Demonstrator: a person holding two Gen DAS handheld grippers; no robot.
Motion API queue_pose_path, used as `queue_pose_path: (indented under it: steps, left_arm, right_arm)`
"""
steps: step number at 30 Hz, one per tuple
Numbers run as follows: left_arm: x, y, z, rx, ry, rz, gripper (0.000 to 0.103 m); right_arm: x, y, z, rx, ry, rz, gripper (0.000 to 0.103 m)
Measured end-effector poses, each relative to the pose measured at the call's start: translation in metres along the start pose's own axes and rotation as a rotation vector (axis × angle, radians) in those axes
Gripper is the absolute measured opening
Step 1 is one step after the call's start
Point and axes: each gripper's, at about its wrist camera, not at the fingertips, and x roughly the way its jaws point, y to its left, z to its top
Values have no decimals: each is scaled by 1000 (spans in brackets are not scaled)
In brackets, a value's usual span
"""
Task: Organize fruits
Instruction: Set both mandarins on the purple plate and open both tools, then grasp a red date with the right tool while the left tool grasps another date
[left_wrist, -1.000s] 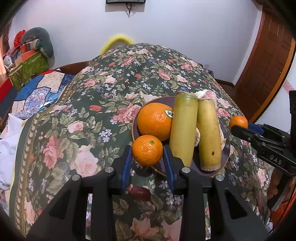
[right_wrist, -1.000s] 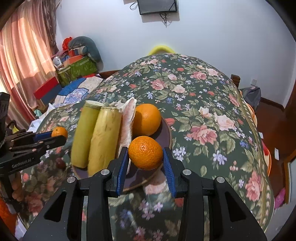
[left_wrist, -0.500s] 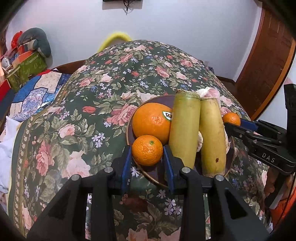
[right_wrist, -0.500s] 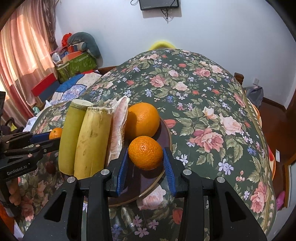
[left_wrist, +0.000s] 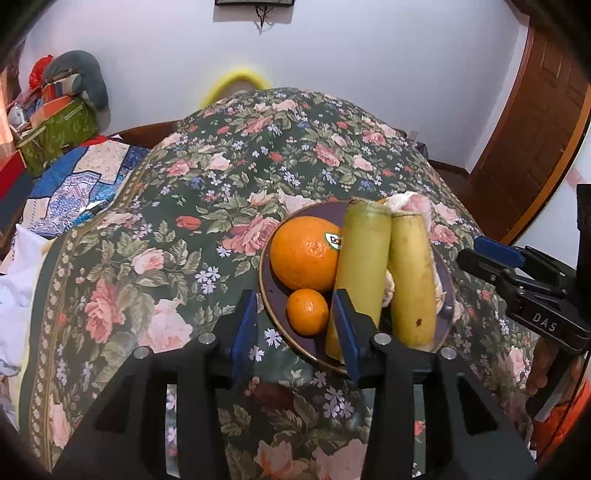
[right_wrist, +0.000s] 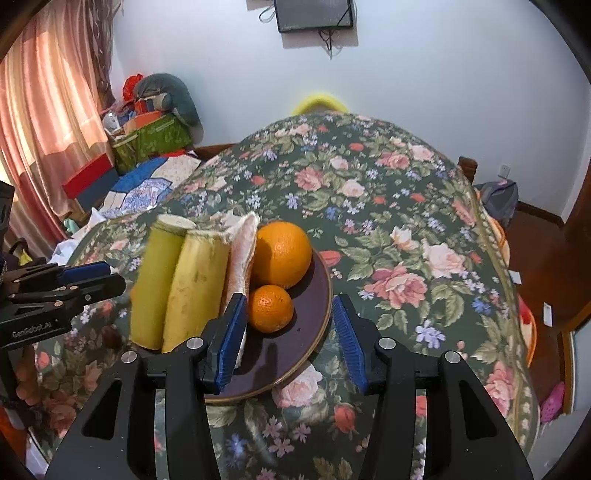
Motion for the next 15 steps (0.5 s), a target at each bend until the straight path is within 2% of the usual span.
queue_pose_path:
  steps: [7,15]
  left_arm:
    - [-44,-13,-3,37,-62,25,42]
    - [-100,-27,-20,41,-110,5,42]
  right_arm:
    - [-41,11,0,-9,-50,4,45]
    - [-93,31,-12,-34,-91,4,45]
